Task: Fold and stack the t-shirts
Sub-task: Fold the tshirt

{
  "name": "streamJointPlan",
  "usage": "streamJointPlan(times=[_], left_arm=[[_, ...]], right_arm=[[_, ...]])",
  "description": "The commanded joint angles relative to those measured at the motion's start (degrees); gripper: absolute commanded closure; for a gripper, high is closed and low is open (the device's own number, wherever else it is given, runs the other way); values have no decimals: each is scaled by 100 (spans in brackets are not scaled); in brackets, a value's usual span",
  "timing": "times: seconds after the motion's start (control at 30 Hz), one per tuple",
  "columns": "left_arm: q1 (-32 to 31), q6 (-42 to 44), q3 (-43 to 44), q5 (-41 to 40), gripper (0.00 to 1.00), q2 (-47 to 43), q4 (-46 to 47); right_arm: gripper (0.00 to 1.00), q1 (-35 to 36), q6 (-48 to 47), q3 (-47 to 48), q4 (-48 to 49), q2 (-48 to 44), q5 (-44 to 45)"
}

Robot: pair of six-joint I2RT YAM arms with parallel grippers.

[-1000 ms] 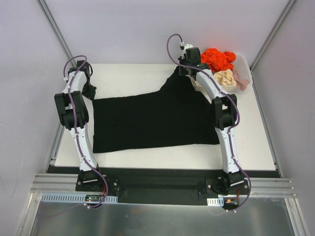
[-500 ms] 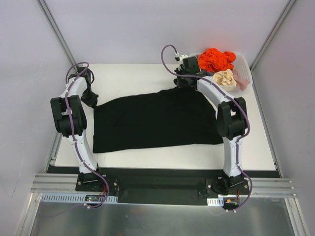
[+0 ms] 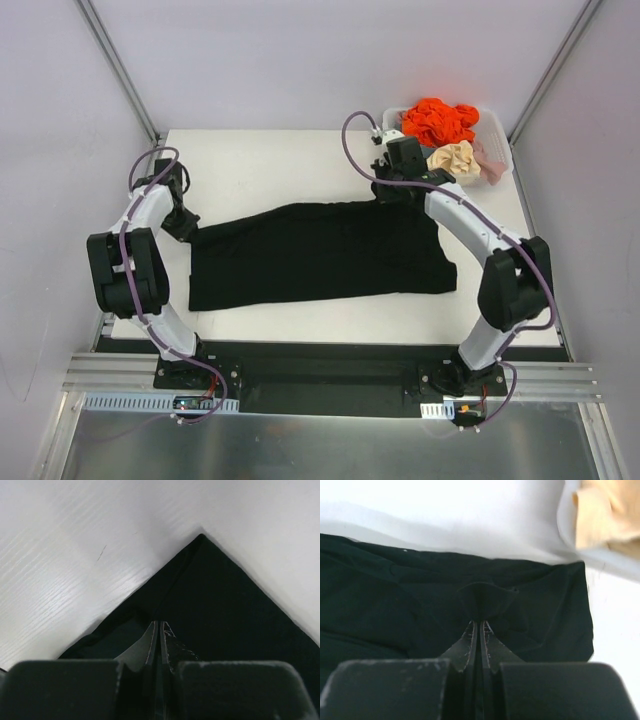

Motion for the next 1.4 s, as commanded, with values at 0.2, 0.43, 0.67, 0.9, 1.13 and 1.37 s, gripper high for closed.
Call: streamJointPlan(times=[0.2,0.43,0.67,0.9,1.13,1.37], left_arm=[[-27,-84,-1021,-59,100,-981,232],[-27,-92,-1180,-121,100,-982,223],[-18,-128,-1320,-446,100,-1087,188],[-10,-215,-1409,-569,77,-1052,39],[-9,-391,-1066,-693,2,-1534,-418],[-246,-348,-776,98,1,-1790,-375]], right_arm=[[99,-16,166,-923,-387,-1199,460],[99,-16,289,-1345,-475,-1392,399],[98,-7,420,-1662,-659,-1489,118],[63,133,1238,-2795,-949,-2059,-50],[9,125,1432,-2718,-1600,-2772,379],[3,-95,1282,-1892,-1066,-2272,-670]])
